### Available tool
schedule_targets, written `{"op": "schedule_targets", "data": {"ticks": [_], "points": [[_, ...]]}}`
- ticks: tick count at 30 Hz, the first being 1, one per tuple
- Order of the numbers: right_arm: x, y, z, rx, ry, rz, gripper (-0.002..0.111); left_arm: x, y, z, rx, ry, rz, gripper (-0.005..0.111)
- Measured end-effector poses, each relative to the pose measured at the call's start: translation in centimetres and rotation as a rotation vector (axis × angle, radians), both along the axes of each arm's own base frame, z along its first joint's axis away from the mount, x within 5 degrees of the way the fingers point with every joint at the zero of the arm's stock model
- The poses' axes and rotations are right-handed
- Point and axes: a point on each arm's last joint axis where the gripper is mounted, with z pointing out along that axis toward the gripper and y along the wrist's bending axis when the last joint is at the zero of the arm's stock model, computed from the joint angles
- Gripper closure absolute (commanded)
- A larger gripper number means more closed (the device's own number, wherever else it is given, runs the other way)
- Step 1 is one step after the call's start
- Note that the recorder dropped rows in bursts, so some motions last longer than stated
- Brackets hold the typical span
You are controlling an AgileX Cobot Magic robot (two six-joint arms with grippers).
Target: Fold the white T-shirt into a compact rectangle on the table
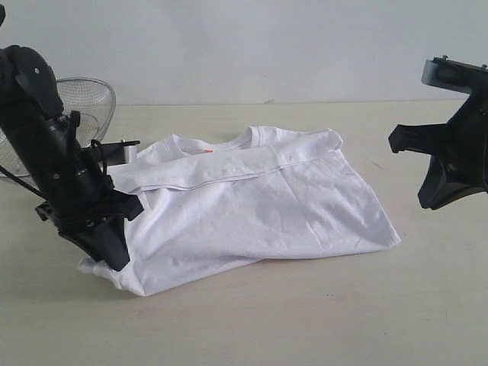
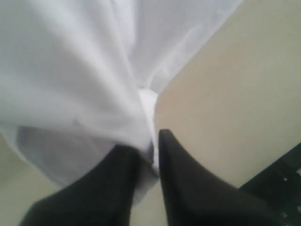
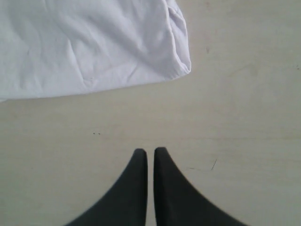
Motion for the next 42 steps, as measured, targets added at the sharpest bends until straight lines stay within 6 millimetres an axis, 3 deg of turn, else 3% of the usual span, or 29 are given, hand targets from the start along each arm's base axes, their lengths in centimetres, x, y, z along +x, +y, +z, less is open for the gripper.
{"op": "schedule_targets", "data": {"ticks": [3, 5, 20, 33, 37, 42], "points": [[0.0, 0.0, 0.0, -0.001, 0.0, 0.004, 0.108, 0.0, -0.2, 0.1, -0.019, 0.003, 0.012, 0.055], [0.0, 0.0, 0.0, -0.001, -0.001, 0.006, 0.108, 0.0, -0.2, 0.1, -0.023, 0.006, 0.02, 0.051], [0.1, 0.2, 0.1, 0.013, -0.019, 0.049, 0.108, -0.3, -0.2, 0.8, -0.011, 0.036, 0.063, 0.051], [0.3, 0.5, 0.2, 0.05, -0.046, 0.058, 0.108, -0.5, 2.8, 2.4, 0.323, -0.041, 0.163, 0.051], [0.8, 0.8, -0.1, 0.082, -0.068, 0.043, 0.108, -0.1, 2.1, 4.4, 0.228, -0.166, 0.248, 0.052], [2.5, 0.9, -2.9, 0.11, -0.032, 0.037, 0.108, 0.8, 0.4, 6.4, -0.004, -0.308, 0.344, 0.053]]}}
